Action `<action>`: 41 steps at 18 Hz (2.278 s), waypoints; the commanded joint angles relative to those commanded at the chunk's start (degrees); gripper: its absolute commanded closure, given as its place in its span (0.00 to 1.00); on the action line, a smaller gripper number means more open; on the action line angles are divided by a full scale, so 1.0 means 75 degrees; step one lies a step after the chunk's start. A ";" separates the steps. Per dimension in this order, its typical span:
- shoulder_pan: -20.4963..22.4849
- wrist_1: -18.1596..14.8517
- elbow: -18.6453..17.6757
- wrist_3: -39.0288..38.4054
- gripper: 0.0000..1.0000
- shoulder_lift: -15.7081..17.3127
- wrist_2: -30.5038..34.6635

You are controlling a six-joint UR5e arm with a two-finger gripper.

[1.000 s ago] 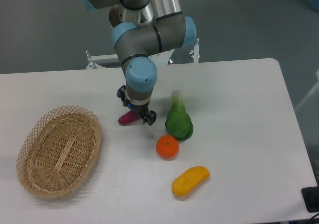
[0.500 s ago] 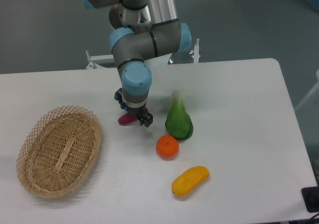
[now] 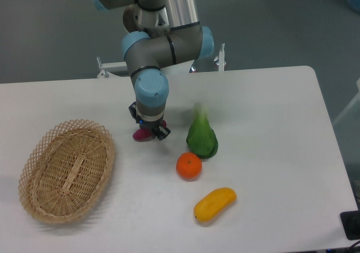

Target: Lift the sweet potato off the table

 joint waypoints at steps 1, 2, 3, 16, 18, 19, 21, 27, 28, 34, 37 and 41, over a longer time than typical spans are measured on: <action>-0.0011 -0.0035 0.0023 -0.0093 0.90 0.0058 0.0000; 0.0000 -0.0059 0.0047 -0.0129 0.91 0.0117 0.0000; 0.0023 -0.0094 0.0082 -0.0129 0.91 0.0141 0.0000; 0.1358 -0.0129 0.1370 -0.0013 0.90 0.0387 0.0059; 0.1511 -0.0141 0.1698 0.0023 0.90 0.0282 0.0059; 0.1605 -0.0141 0.1850 0.0069 0.90 0.0177 0.0082; 0.1746 -0.0141 0.2108 0.0314 0.91 0.0048 0.0082; 0.1992 -0.0538 0.2963 0.0783 0.90 -0.0362 0.0187; 0.1992 -0.0620 0.3139 0.1005 0.89 -0.0456 0.0304; 0.2331 -0.0750 0.3668 0.1651 0.89 -0.0691 0.0434; 0.2449 -0.0750 0.3668 0.1804 0.89 -0.0691 0.0434; 0.2496 -0.0739 0.3622 0.1816 0.89 -0.0691 0.0434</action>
